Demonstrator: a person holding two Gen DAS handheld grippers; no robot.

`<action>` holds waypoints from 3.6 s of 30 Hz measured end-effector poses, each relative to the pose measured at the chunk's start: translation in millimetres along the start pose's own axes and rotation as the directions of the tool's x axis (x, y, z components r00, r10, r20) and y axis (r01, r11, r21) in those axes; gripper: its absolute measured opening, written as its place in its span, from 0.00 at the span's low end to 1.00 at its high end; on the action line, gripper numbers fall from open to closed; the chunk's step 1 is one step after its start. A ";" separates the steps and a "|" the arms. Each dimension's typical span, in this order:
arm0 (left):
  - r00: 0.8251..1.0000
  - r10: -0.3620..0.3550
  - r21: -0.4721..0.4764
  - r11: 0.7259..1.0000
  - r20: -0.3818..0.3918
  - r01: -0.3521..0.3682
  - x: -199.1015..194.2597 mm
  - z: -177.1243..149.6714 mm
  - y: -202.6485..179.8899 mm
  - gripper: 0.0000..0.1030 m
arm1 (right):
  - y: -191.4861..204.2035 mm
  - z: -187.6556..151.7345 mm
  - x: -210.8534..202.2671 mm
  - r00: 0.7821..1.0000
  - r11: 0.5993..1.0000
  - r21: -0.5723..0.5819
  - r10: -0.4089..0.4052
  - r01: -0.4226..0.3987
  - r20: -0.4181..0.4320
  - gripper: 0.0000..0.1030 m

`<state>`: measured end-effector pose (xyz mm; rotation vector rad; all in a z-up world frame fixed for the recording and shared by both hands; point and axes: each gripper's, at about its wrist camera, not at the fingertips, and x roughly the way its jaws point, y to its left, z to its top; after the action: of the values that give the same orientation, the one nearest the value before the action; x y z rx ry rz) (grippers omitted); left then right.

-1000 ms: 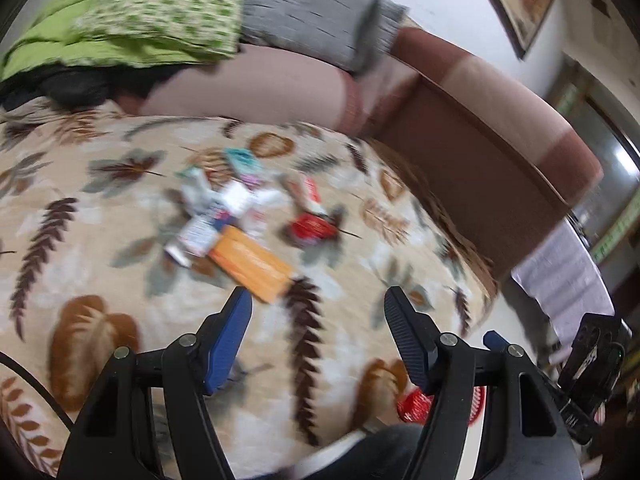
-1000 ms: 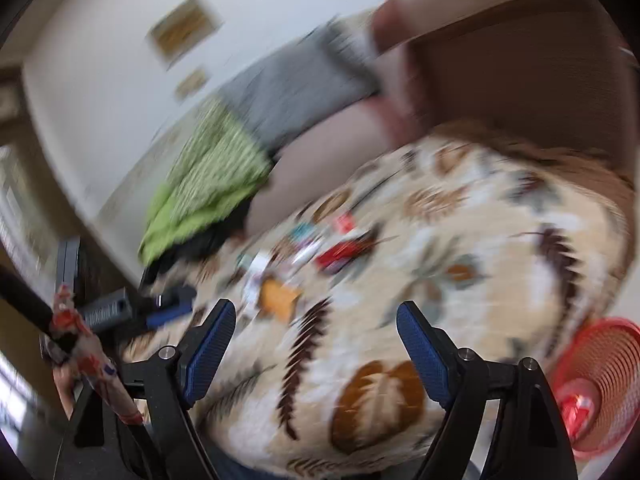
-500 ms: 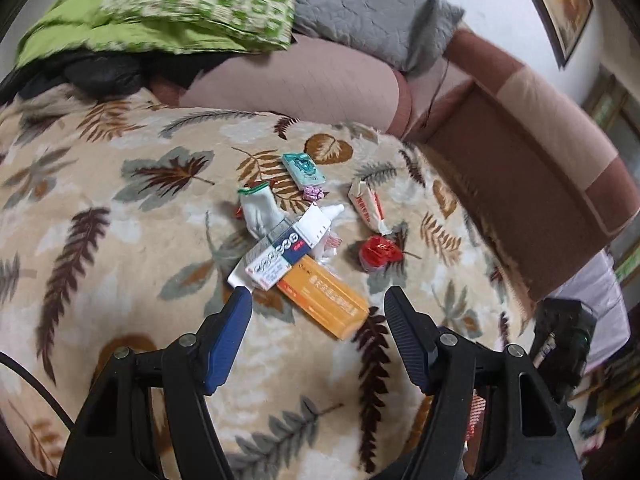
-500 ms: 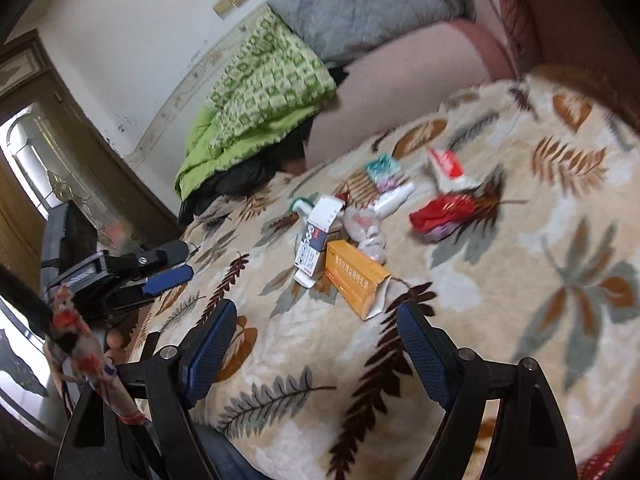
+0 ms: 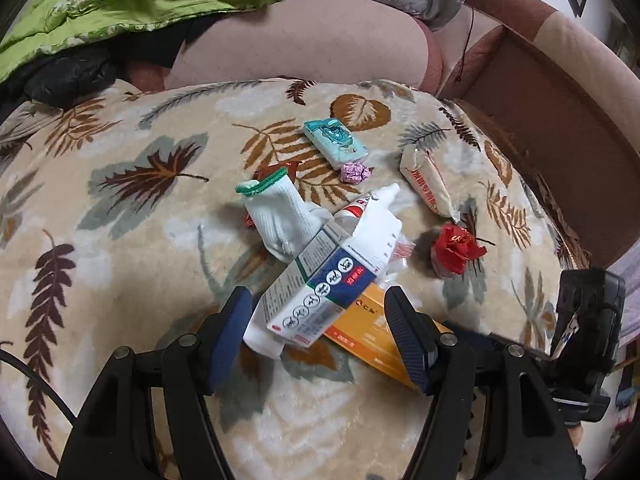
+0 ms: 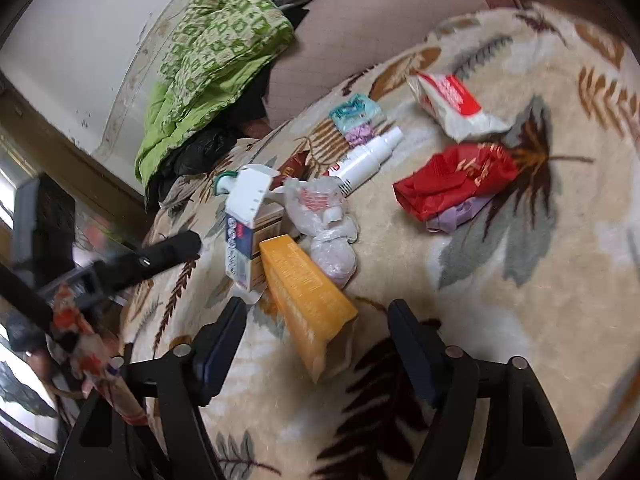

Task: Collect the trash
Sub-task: 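Grasp the white-blue medicine box with the left tool while the right tool grasps the orange box, then carry both boxes over to the red wastebasket on the floor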

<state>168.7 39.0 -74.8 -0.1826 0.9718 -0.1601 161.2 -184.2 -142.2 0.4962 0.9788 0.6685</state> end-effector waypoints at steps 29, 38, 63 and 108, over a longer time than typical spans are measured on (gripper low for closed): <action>0.997 0.044 -0.005 0.999 0.061 -0.043 -38.7 -14.9 -14.3 0.37 | 15.5 -44.3 -52.0 0.983 0.999 -0.023 -0.035 0.040 0.181 0.26; 0.989 -0.091 -0.074 0.992 0.118 0.100 -123.9 -74.1 -52.7 0.37 | 47.8 -80.9 -136.1 0.961 0.997 -0.029 -0.056 0.066 0.272 0.26; 0.922 -0.366 0.074 0.930 0.124 0.359 -240.2 -162.2 -169.0 0.37 | 75.8 -200.4 -334.7 0.835 0.982 0.041 -0.178 0.184 0.522 0.27; 0.805 -0.540 0.286 0.753 -0.245 0.592 -140.7 -191.2 -416.8 0.37 | -55.2 -284.2 -484.0 0.577 0.797 0.526 -0.589 0.296 0.566 0.27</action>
<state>-90.2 -351.8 26.8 -0.1342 0.9932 -0.9232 -259.9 -542.1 -29.8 0.7364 0.4304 -0.2264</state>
